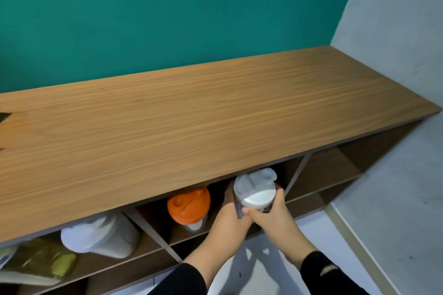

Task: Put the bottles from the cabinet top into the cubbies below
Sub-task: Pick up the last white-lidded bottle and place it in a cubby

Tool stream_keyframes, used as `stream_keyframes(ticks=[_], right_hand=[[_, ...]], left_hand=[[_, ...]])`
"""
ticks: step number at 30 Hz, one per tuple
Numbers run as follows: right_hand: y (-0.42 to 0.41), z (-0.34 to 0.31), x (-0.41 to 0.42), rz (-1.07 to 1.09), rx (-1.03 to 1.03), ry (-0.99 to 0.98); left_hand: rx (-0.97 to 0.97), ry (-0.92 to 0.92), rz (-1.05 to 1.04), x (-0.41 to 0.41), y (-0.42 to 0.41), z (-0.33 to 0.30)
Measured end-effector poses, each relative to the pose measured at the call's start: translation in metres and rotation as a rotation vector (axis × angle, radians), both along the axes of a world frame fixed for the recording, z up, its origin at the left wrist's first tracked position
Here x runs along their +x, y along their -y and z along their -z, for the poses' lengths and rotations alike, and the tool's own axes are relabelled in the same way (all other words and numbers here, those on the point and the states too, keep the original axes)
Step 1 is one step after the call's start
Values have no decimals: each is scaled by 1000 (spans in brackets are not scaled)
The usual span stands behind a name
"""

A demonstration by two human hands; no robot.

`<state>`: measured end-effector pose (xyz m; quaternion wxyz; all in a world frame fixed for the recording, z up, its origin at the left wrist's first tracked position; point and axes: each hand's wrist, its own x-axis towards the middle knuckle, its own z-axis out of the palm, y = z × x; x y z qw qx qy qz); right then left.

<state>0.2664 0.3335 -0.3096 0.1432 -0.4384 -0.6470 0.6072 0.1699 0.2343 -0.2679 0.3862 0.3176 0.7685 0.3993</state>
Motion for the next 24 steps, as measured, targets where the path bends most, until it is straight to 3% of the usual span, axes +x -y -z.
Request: stream_keyframes(ticks=[7,11,16,21,24], right_hand=[[-14,20,-12,27,-4,64],[-14,22,-14,55,35,36],[-15,30,-10,38,40,-36],[-11,35,-8,26,60,44],[-7,36,-4,15,62,103]], left_hand=[[-172,31,-34,-8,-20,31],[-101,-1,-116,-9,-22,45],[-76,145,-324,14,-12,42],[-8,220,-328,21,-21,34],[-98,202,-325,5,-31,28]])
